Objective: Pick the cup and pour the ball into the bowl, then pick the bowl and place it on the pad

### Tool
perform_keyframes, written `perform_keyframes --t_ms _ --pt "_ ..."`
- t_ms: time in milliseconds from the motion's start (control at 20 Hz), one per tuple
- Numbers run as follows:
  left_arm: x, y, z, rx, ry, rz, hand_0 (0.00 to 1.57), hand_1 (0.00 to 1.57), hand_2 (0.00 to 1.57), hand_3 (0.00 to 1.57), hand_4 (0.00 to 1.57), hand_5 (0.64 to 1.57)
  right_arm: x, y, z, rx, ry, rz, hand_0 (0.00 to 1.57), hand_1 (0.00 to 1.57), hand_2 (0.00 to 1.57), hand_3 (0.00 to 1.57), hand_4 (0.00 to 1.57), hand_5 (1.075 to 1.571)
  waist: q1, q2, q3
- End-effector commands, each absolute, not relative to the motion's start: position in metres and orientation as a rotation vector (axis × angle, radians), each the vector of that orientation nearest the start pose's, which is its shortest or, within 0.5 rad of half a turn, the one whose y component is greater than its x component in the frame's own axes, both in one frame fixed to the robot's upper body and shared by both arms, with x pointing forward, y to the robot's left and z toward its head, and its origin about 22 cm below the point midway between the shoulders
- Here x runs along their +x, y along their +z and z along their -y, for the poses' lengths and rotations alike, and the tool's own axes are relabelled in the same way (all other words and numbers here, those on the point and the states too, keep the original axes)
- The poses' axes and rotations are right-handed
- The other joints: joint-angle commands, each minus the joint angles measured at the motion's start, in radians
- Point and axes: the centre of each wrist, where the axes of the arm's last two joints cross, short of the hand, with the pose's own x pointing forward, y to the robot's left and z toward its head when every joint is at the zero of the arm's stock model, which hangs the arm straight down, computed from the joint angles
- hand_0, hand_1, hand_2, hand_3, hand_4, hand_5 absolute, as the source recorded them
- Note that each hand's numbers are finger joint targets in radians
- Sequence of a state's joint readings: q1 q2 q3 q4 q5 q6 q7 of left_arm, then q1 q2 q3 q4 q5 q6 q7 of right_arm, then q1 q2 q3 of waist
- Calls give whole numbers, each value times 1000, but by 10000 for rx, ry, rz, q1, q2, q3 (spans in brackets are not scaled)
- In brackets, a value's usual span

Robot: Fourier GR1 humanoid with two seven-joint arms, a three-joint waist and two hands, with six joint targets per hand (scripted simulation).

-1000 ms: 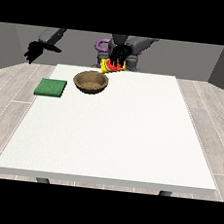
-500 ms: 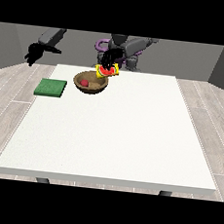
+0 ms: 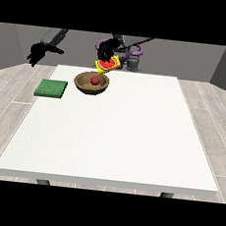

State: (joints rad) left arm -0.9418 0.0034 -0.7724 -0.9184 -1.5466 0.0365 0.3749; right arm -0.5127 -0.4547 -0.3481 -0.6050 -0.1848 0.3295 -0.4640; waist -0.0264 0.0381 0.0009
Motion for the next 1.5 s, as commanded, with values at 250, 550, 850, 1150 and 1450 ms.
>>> perform_keyframes --t_ms 250,550,850,1150,1450 --pt "330 76 8 -17699 21008 -17473 1499 1499 1571 1571 1209 1457 314 -13 429 -578 -1146 16859 0 0 0 262 0 1528 284 -56 -4" --pt "342 96 -28 -17984 19678 -24194 0 0 1571 1571 1273 1452 312 -31 413 -157 -1254 15495 0 0 0 0 482 1561 1128 -283 -47" --pt "368 106 -111 -18782 16546 -29939 370 370 1571 1571 864 1568 309 -35 409 -463 -1779 15648 0 0 0 0 470 1557 1674 -105 -58" --pt "369 100 -130 -14240 12217 -36697 1177 1177 1400 1125 775 1537 324 -40 372 83 -1781 16351 0 0 0 0 256 1565 1538 1212 -62" --pt "370 71 -159 -10004 7209 -40659 287 287 0 0 832 1559 345 -10 363 894 -1181 16901 0 0 0 0 393 1570 620 2021 -57"
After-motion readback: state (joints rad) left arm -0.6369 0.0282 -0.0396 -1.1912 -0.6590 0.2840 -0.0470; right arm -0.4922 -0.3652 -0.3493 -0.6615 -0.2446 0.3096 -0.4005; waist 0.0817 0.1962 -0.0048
